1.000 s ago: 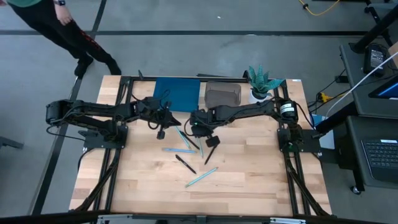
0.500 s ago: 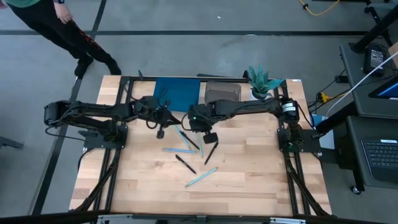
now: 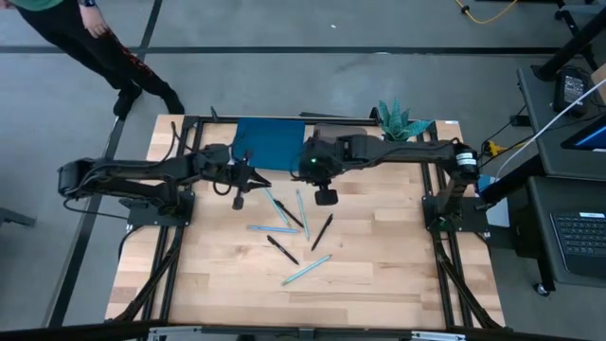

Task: Sort pens & pencils
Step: Put the black pen into the black bin

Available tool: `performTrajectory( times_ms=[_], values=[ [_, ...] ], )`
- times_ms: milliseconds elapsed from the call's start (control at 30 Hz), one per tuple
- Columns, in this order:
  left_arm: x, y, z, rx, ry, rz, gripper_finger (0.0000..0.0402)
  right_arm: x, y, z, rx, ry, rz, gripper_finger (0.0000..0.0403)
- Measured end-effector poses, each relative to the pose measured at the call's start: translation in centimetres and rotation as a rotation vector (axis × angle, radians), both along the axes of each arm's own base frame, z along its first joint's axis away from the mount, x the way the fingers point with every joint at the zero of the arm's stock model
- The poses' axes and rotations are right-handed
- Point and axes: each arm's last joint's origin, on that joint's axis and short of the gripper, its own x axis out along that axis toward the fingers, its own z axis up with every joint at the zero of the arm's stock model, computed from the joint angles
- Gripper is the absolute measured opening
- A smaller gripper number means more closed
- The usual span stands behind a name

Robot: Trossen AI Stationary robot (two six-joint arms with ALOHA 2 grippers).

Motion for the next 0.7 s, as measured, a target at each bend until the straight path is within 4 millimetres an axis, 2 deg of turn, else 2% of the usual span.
performTrajectory(
  times_ms=[133, 367, 533, 700],
  values=[
    [-0.6, -0.2, 0.4, 0.001, -0.004, 0.000, 0.0024, -1.1, -0.6, 0.2, -0.005, -0.005, -0.029, 0.0025],
    [-1.1, -0.3, 0.7, 0.003, -0.009, 0.001, 0.0009, -4.6, -2.8, -1.5, 0.012, -0.038, -0.144, 0.0024],
    [-1.1, -0.3, 0.8, 0.004, -0.014, 0.001, 0.0001, -7.6, -3.2, -1.0, 0.007, -0.195, -0.161, 0.0024],
    [-1.1, -0.3, 0.8, 0.005, -0.017, 0.001, 0.0012, -10.2, -3.1, -0.9, -0.006, -0.380, -0.156, 0.0024]
  ],
)
